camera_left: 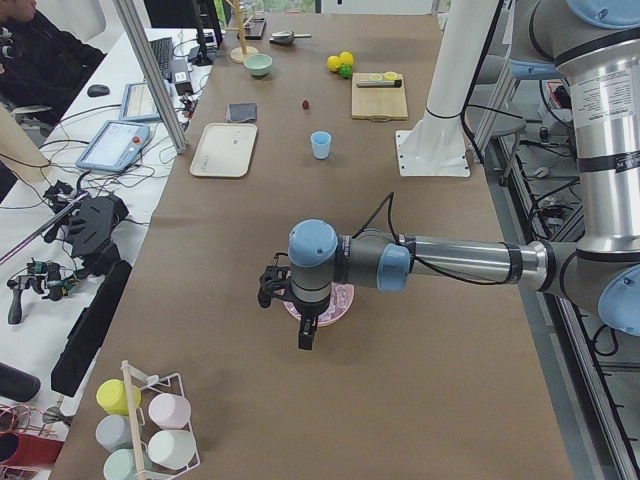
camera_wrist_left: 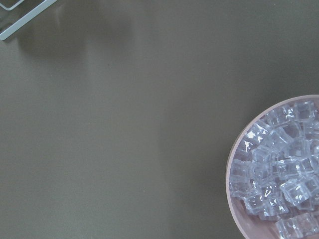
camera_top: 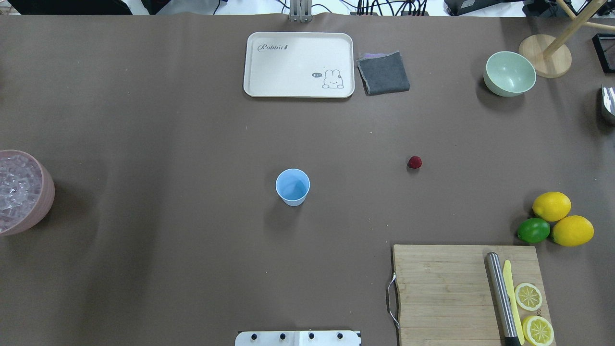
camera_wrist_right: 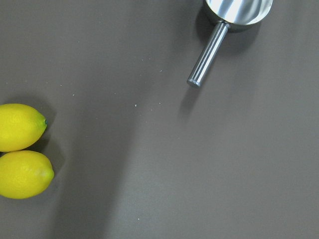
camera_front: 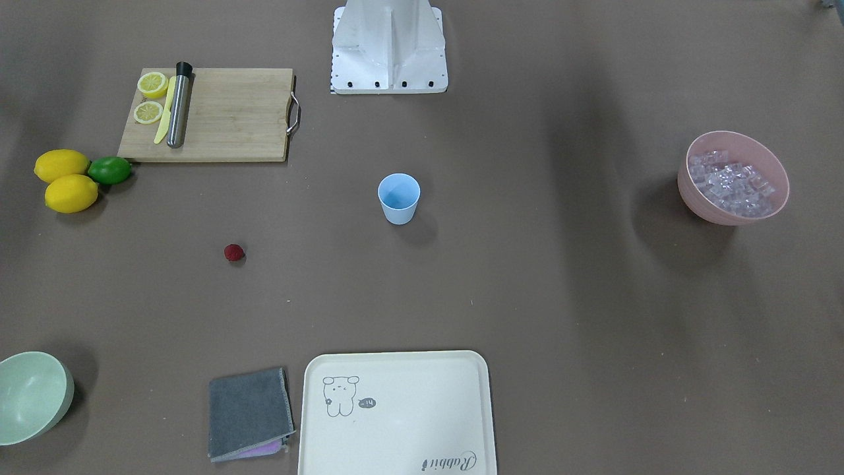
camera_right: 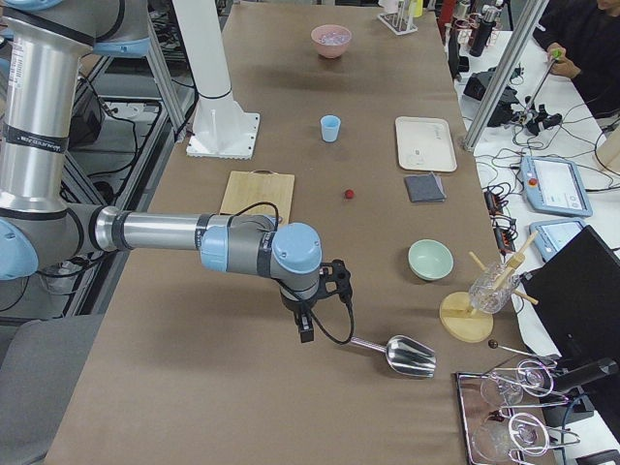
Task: Put ice and strawberries in cup
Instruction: 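Lower the left gripper into the pink bowl of ice cubes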
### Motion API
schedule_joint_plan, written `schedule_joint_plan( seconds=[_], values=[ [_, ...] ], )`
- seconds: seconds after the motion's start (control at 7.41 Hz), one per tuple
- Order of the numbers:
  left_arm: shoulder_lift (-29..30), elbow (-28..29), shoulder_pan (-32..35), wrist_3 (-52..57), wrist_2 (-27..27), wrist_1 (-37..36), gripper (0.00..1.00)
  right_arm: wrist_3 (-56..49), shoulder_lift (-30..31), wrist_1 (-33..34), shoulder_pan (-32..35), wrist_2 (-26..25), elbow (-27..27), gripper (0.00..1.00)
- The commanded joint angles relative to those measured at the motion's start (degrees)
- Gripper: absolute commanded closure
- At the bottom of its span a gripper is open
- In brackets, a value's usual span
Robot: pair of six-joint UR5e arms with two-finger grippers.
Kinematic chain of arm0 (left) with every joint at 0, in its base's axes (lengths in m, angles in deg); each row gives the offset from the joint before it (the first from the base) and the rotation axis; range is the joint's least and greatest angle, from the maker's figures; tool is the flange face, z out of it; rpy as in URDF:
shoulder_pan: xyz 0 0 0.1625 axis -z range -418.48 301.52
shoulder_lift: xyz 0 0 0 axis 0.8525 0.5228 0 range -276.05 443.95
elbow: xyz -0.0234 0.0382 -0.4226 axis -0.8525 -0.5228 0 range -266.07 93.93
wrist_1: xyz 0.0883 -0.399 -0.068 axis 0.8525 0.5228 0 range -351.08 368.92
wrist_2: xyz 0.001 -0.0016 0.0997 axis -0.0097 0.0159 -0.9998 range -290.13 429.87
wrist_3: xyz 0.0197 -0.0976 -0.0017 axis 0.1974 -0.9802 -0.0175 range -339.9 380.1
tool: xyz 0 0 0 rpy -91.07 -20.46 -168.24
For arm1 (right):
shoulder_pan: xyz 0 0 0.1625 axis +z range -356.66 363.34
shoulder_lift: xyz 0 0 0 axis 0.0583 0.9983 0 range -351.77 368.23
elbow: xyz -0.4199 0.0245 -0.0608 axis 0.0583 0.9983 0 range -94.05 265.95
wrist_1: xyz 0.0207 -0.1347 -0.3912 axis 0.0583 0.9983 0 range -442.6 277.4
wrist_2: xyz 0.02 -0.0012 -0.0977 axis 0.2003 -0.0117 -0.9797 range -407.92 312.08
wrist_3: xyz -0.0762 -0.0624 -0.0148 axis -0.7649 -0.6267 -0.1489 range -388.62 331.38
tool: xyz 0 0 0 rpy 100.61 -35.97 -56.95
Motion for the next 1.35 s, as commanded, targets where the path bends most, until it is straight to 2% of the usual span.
schedule_joint_plan(
  seconds=[0.0,0.4,0.54,0.67,0.81,0.94,1.08,1.21],
  values=[
    [0.2,0.0,0.0,0.0,0.2,0.1,0.02,0.2,-0.1,-0.2,0.0,0.0,0.0,0.00],
    [0.1,-0.4,-0.9,-0.4,0.2,2.5,0.02,0.6,-0.2,-0.2,0.0,0.0,-0.6,0.00],
    [0.6,-0.5,-1.6,-5.1,0.4,2.9,0.03,0.1,-0.2,-0.2,-0.1,0.0,-0.6,0.00],
    [1.5,-0.4,-5.0,-11.3,2.5,5.1,0.03,0.1,0.0,-0.2,0.0,0.1,-0.8,0.00],
    [1.7,-0.1,-7.0,-20.5,2.7,9.3,0.03,0.2,0.1,-0.2,0.0,0.1,-0.6,0.00],
    [1.5,0.0,-9.2,-25.0,2.7,12.7,0.03,0.1,0.6,-0.2,0.0,1.9,-0.8,0.00],
    [1.8,0.0,-11.1,-31.6,2.7,13.5,0.03,-0.1,0.9,-0.2,0.0,3.3,-0.6,0.00],
    [1.8,0.0,-13.8,-40.3,2.7,18.6,0.03,-0.1,1.2,-0.3,0.0,3.4,-0.9,0.00]
  ],
)
